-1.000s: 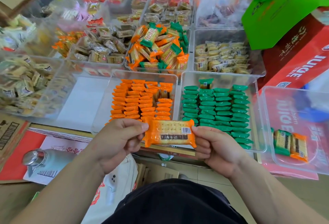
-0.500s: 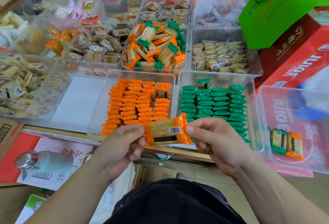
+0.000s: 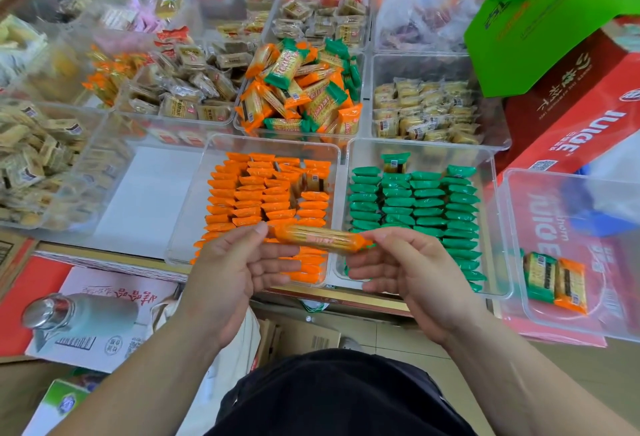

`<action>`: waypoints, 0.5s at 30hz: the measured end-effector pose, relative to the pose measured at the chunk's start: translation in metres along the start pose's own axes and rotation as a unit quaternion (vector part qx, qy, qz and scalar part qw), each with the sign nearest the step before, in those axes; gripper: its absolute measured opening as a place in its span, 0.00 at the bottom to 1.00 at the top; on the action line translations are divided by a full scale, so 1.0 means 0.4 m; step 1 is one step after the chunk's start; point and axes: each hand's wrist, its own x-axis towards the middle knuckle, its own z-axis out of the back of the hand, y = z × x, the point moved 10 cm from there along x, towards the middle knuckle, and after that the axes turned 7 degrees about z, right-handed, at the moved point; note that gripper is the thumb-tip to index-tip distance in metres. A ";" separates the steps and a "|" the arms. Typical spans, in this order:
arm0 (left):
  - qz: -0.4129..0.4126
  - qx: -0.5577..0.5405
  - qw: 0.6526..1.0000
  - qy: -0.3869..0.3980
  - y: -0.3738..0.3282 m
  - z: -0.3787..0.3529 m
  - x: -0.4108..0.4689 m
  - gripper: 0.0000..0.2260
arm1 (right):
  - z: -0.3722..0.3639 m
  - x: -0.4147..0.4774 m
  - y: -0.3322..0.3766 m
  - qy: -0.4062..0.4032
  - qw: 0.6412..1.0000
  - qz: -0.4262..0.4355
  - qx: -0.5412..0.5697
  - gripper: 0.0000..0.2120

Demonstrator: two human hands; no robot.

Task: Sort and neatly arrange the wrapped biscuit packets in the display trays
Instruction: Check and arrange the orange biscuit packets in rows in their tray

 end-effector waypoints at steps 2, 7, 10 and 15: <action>-0.033 0.025 0.999 -0.016 -0.020 0.001 -0.003 0.09 | 0.000 0.005 -0.008 -0.011 1.000 0.015 0.007 0.07; -0.095 0.110 0.989 -0.029 -0.041 -0.009 0.012 0.12 | 0.013 0.042 -0.008 -0.028 0.997 0.067 0.007 0.17; -0.110 0.127 0.986 -0.003 -0.050 -0.021 0.034 0.18 | 0.017 0.069 0.000 -0.016 0.996 0.088 0.004 0.18; -0.131 0.158 0.978 -0.026 -0.050 -0.011 0.126 0.14 | 0.023 0.145 -0.010 -0.018 0.994 0.098 -0.054 0.10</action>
